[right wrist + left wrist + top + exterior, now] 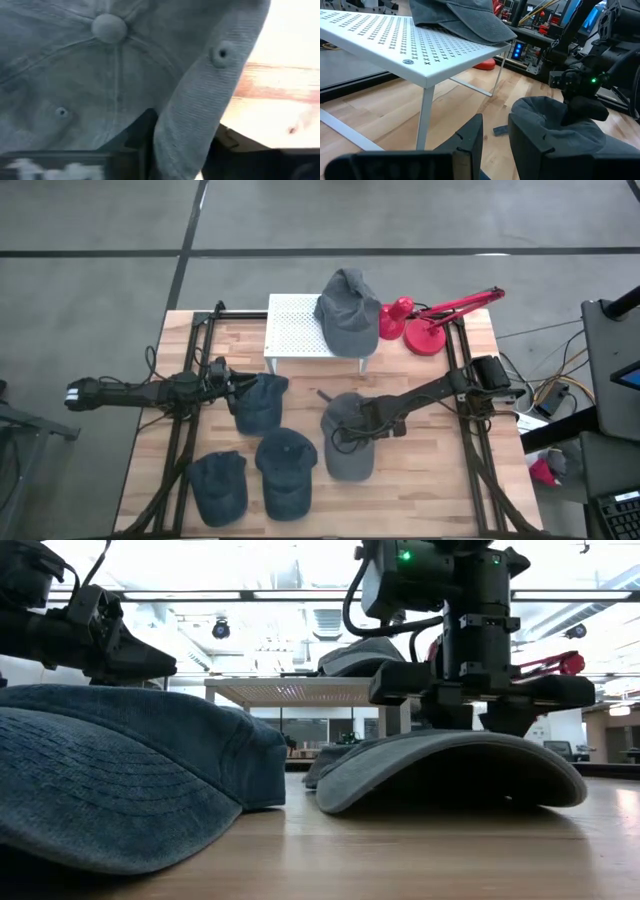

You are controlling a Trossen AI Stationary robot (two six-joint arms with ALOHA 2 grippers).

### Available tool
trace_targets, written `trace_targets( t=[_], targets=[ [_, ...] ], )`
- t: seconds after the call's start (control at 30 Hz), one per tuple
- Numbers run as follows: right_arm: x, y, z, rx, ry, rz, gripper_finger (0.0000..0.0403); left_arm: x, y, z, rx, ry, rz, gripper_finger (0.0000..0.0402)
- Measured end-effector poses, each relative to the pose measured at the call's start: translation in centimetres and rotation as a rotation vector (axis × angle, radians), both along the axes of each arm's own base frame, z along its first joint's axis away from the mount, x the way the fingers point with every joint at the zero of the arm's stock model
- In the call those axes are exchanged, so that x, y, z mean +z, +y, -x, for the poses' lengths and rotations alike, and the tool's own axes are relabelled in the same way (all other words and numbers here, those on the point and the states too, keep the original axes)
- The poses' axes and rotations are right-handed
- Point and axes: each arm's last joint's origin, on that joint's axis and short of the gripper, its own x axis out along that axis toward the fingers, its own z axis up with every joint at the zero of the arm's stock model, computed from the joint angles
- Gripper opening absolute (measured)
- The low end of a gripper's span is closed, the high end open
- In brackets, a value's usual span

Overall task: Pick & Place hat
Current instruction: Stack the gray cap on top of the gray cap on the shelf

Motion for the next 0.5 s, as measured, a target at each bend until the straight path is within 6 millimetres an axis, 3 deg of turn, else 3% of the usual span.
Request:
trace_targets(
  t=[0.23,0.5],
  targets=[
    [0.12,0.01,0.05,0.062,0.001,-0.005,0.0018,0.0,0.0,0.0,0.0,-0.001,0.003,0.0094],
    [0.55,0.17,0.37,0.125,0.022,-0.082,0.0009,0.0,0.0,0.0,0.001,-0.001,0.004,0.0094]
  ],
)
